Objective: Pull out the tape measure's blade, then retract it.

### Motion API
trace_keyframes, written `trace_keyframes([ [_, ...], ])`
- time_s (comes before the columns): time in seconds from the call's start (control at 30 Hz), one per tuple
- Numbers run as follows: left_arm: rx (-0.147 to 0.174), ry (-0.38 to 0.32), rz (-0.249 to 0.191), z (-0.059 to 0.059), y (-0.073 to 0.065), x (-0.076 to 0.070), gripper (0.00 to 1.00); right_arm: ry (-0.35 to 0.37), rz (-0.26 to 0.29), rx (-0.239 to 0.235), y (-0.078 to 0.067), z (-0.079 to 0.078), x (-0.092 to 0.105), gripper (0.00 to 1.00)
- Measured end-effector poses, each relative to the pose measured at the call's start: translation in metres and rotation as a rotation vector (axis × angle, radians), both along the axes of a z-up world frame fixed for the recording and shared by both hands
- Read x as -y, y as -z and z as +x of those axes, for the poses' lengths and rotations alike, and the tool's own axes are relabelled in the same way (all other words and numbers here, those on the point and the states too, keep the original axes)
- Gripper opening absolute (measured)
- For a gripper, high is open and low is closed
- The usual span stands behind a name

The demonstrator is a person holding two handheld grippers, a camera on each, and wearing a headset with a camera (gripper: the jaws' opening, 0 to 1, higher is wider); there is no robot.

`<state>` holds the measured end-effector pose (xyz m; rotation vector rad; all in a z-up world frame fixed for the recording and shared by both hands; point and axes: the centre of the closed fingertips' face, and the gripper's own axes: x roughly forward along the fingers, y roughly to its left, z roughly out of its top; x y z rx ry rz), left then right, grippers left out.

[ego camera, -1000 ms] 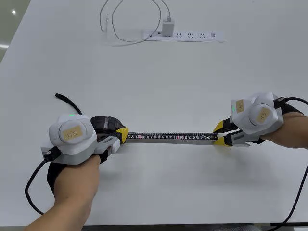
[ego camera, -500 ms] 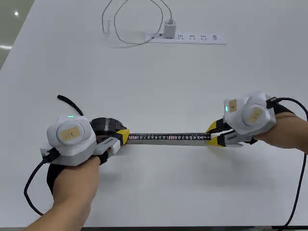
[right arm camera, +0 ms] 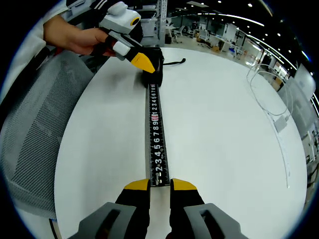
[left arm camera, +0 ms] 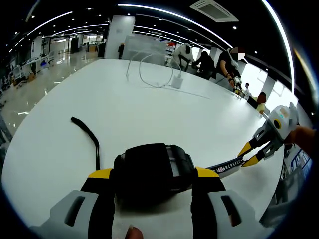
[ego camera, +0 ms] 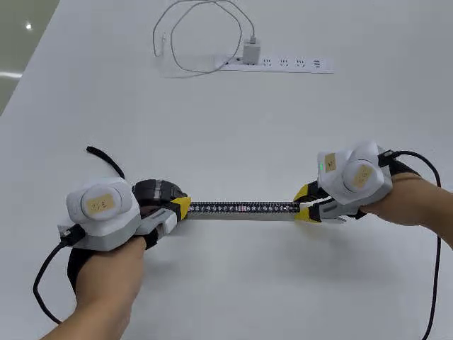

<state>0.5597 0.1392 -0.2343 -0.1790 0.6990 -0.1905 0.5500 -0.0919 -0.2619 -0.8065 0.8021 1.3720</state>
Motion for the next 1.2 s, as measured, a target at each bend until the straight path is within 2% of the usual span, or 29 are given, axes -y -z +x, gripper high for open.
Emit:
trace_keyframes([
  [1.2, -0.003, -0.005, -0.024, 0.001, 0.002, -0.001, 0.58, -0.023, 0.05, -0.001, -0.001, 0.003, -0.052, 0.1],
])
